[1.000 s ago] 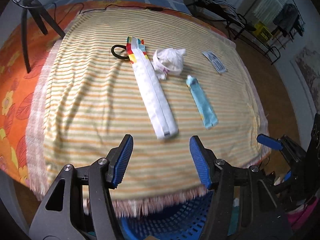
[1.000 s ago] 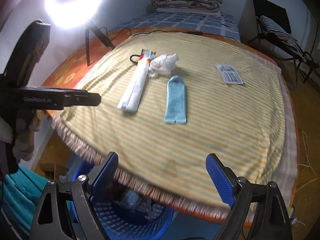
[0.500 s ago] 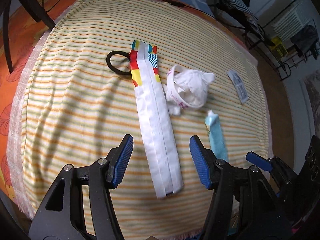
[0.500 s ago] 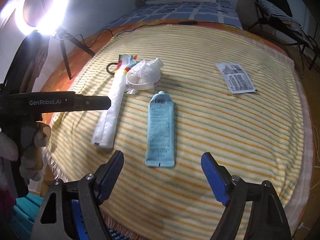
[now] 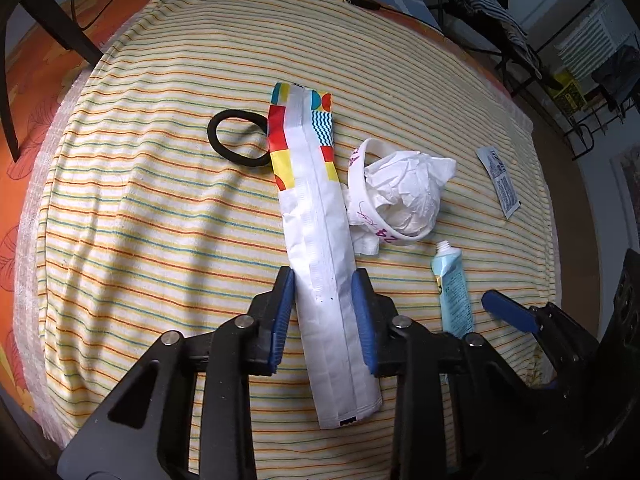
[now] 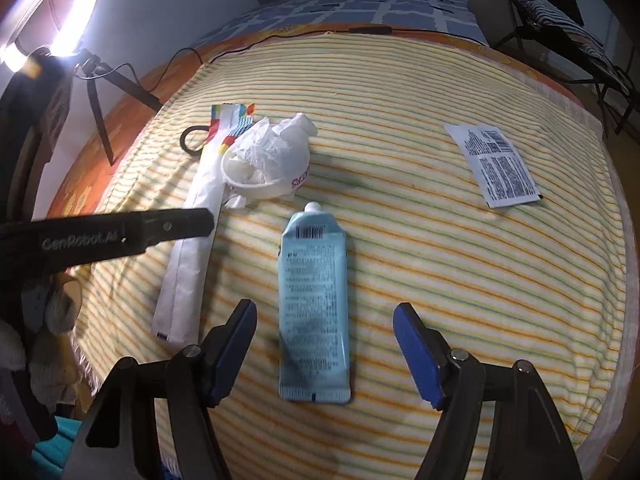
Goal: Collect trash
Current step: 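Grasp the white strip package with the left tool while the right tool grasps the blue tube, then lower strip package and blue tube into the blue basket and open both tools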
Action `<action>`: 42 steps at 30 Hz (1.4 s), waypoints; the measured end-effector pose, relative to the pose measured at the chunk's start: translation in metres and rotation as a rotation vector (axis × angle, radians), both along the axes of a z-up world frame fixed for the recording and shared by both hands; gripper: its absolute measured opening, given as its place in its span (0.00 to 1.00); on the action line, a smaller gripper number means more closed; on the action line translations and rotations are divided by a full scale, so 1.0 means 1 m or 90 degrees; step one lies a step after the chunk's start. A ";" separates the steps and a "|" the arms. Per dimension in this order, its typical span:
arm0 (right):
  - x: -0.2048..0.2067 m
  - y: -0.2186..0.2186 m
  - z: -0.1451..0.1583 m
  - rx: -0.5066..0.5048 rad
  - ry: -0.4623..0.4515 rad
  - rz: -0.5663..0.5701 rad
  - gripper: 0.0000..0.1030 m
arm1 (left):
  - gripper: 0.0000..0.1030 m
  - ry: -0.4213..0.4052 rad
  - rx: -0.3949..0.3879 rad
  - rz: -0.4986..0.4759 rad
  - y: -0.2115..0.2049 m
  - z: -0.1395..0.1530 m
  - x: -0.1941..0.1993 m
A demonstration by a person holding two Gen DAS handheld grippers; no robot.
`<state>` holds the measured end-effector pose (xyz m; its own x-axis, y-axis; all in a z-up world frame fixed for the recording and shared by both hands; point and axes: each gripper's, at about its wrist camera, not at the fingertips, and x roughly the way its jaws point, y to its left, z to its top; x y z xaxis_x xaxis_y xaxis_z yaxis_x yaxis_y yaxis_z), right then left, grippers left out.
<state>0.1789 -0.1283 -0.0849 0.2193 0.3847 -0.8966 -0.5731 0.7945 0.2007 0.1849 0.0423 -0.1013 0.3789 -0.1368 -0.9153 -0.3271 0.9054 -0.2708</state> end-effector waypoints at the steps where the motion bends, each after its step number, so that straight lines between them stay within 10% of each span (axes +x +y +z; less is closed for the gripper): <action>1: 0.001 0.001 0.000 -0.002 -0.004 -0.002 0.71 | 0.25 -0.002 0.003 0.000 0.001 0.000 0.000; 10: 0.008 0.009 -0.003 -0.021 -0.035 -0.009 0.57 | 0.19 -0.019 0.009 0.008 0.016 0.010 -0.013; 14: 0.009 0.007 -0.001 -0.021 -0.042 -0.015 0.36 | 0.19 -0.029 0.016 0.010 0.020 0.018 -0.020; 42: -0.096 -0.045 0.064 0.093 -0.074 0.023 0.36 | 0.19 -0.123 0.031 -0.043 -0.009 0.082 -0.151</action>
<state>0.0834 -0.1738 -0.0211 0.3011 0.5181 -0.8005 -0.6272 0.7400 0.2430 0.0343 0.0337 -0.0190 0.5391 -0.1261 -0.8327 -0.2109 0.9370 -0.2785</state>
